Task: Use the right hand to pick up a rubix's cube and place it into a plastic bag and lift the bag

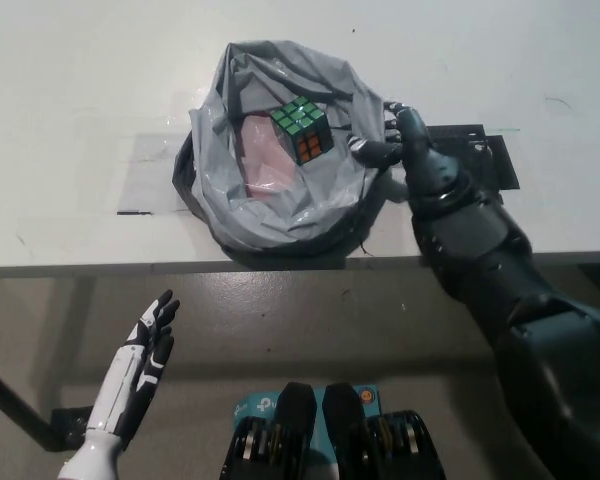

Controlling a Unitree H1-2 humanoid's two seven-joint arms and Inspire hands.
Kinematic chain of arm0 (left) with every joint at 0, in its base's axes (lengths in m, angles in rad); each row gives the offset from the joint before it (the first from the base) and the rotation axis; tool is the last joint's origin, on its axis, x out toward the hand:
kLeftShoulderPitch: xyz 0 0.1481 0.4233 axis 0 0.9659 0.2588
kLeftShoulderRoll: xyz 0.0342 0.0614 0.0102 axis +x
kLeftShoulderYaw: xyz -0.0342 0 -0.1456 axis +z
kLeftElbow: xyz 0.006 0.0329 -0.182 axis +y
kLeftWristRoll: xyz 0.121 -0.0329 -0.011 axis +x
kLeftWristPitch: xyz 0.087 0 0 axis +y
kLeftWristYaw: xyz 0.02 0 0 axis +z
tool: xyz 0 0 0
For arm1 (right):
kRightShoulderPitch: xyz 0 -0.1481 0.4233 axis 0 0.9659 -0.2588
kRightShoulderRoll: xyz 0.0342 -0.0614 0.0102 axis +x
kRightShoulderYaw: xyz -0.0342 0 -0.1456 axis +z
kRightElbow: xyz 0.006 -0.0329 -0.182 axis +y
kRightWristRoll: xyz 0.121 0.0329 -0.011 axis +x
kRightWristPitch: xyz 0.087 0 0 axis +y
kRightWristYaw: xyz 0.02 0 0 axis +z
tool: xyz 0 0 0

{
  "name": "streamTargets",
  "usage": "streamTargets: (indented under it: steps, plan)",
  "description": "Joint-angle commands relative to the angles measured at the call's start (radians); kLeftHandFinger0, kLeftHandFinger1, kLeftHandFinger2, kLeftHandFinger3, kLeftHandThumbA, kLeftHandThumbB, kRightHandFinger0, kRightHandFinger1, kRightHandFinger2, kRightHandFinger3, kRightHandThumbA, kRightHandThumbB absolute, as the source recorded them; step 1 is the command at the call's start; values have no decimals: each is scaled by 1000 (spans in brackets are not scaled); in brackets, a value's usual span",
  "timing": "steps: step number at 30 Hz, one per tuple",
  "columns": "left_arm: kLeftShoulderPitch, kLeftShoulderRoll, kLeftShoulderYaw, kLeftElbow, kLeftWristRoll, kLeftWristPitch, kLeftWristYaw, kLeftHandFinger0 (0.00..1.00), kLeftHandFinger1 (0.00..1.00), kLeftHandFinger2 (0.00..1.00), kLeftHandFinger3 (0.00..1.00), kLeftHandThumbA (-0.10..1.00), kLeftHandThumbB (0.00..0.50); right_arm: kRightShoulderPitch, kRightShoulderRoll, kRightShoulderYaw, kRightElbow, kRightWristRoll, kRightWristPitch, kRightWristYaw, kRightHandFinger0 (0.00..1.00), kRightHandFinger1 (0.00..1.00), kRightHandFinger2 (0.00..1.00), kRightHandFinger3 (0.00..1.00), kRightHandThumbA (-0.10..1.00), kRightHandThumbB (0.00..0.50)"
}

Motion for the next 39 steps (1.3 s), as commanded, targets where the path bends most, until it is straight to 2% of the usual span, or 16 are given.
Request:
streamTargets:
  steps: [1, 3, 7, 11, 15, 20, 21, 23, 24, 25, 26, 28, 30, 34, 35, 39]
  plan:
    - [-23, -2, -1, -25, 1, -11, -3, 1000, 1000, 1000, 1000, 1000, 151, -89, -18, -56, -10, 105, 61, 56, 0, 119, 554, 689, 79, 259]
    - [-26, -1, -2, -21, 3, -15, -3, 1000, 1000, 1000, 1000, 1000, 151, -98, -25, -60, -9, 104, 67, 55, 0, 100, 532, 584, 86, 265]
    - [-27, -1, -3, -18, 0, -15, -6, 1000, 1000, 1000, 1000, 1000, 149, -100, -29, -59, -27, 109, 58, 51, 0, 55, 459, 598, 73, 250]
    - [-37, -4, -4, -14, -2, -17, -5, 1000, 1000, 1000, 1000, 1000, 151, -107, -27, -53, -78, 116, 54, 41, 0, 114, 523, 482, 49, 228]
    - [-45, -5, -2, -11, -13, -12, -9, 1000, 1000, 1000, 1000, 1000, 166, -117, -16, -70, -138, 146, 60, 35, 0, 218, 633, 210, 8, 229]
    - [-43, -6, -1, -17, -15, -1, -9, 1000, 1000, 1000, 1000, 1000, 183, -142, 8, -86, -272, 187, 117, 52, 0, 276, 678, 120, 26, 222]
    - [-43, -7, -1, -17, -19, 0, -11, 1000, 1000, 1000, 1000, 1000, 183, -144, 12, -83, -300, 189, 127, 55, 0, 268, 657, 150, 36, 212]
    - [-44, -8, 0, -15, -23, -2, -11, 1000, 1000, 1000, 1000, 1000, 179, -152, 21, -86, -347, 198, 134, 54, 0, 229, 615, 386, -11, 190]
    - [-45, -9, 1, -15, -27, -1, -11, 1000, 1000, 1000, 1000, 1000, 185, -157, 30, -93, -387, 211, 145, 50, 0, 219, 582, 372, 105, 256]
    - [-44, -9, 2, -15, -34, -2, -14, 1000, 1000, 1000, 1000, 1000, 187, -173, 41, -108, -434, 231, 175, 46, 0, 196, 573, 605, -6, 218]
    - [-44, -9, 2, -17, -42, -1, -17, 1000, 1000, 1000, 1000, 1000, 187, -198, 57, -128, -505, 261, 213, 38, 0, 172, 559, 662, -90, 212]
    - [-43, -7, -1, -20, -28, 0, -14, 1000, 1000, 1000, 1000, 1000, 179, -227, 73, -151, -563, 290, 240, 27, 0, 137, 529, 594, -100, 211]
    - [-44, -6, -2, -19, -20, -3, -11, 1000, 1000, 1000, 1000, 1000, 163, -266, 80, -164, -599, 304, 270, 21, 0, 156, 563, 792, -100, 212]
    - [-45, -9, -2, -17, -18, -5, -8, 1000, 1000, 1000, 1000, 1000, 144, -360, 86, -167, -643, 305, 304, 9, 0, 166, 584, 711, -100, 206]
    - [-45, -9, -2, -15, -19, -7, -8, 1000, 1000, 1000, 1000, 1000, 149, -385, 84, -165, -640, 300, 309, 6, 0, 196, 613, 835, -100, 205]
    - [-45, -11, -2, -13, -21, -7, -8, 1000, 1000, 1000, 1000, 1000, 151, -479, 67, -150, -609, 288, 295, 8, 0, 176, 578, 710, -100, 196]
